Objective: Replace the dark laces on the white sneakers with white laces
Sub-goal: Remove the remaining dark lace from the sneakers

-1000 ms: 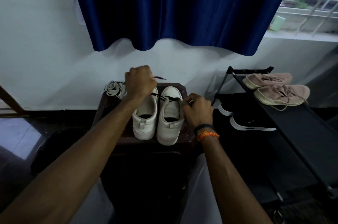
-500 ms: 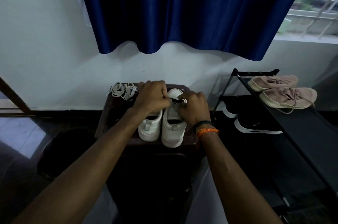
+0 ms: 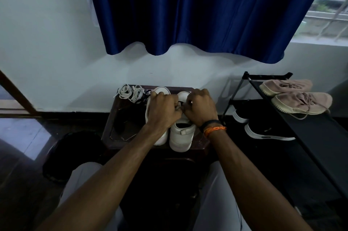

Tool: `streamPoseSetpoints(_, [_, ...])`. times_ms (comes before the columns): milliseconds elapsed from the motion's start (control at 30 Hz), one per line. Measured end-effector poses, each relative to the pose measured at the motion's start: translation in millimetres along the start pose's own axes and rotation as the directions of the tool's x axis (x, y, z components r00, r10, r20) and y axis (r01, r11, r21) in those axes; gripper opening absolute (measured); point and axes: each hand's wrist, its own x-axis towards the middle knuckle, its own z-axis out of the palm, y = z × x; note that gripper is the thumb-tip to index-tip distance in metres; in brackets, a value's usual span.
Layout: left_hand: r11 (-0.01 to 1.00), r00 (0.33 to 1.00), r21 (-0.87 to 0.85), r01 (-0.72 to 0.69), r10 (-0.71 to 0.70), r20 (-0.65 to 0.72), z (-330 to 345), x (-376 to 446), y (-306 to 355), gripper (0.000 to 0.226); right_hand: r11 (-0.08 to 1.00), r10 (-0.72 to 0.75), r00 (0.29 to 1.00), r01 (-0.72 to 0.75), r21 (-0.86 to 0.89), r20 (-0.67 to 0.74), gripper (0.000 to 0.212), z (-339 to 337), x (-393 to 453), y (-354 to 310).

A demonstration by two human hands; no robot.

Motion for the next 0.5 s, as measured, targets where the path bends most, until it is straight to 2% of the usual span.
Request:
streamPoseSetpoints(100, [0.999, 1.0, -0.038, 0.024, -0.025, -0.012, 1.7, -1.2, -0.1, 0.016, 0.976, 0.201, 0.968, -0.184, 0.117, -0.152, 0.011, -5.5, -2.0, 12.0])
streamPoseSetpoints(167, [0.998, 0.999, -0.052, 0.031, -0.032, -0.02, 2.6, -1.2, -0.7, 0.015, 0.898, 0.407, 0.907, -0.376, 0.23, -0.106, 0.022, -12.7, 1.3, 23.2])
streamPoseSetpoints(233, [0.997, 0.999, -0.061, 0.037, -0.039, -0.029, 4.0, -1.7, -1.9, 0.015, 0.832, 0.506, 0.863, -0.492, 0.255, 0.015, 0.03, -16.3, 0.8, 31.4])
streamPoseSetpoints(300, [0.997, 0.998, -0.073, 0.038, -0.042, -0.05, 5.5, -2.2, -2.6, 0.016, 0.846, 0.471, 0.882, -0.462, 0.266, 0.034, 0.031, -18.5, -2.3, 30.3])
streamPoseSetpoints(400, [0.996, 0.997, -0.084, 0.044, -0.049, -0.061, 6.3, -2.8, -1.9, 0.018, 0.916, 0.25, 0.968, -0.238, 0.324, 0.003, 0.025, -21.5, -5.9, 13.2])
streamPoseSetpoints(433, [0.996, 0.997, -0.082, 0.046, -0.052, -0.064, 6.6, -3.3, -1.4, 0.019, 0.931, 0.163, 0.986, -0.169, 0.324, 0.047, 0.028, -19.4, -4.5, 7.0])
streamPoseSetpoints(500, [0.996, 0.997, -0.068, 0.05, -0.054, -0.062, 7.4, -4.5, -1.0, 0.018, 0.953, 0.077, 0.982, -0.123, 0.277, 0.172, 0.037, -13.0, -0.9, -3.3])
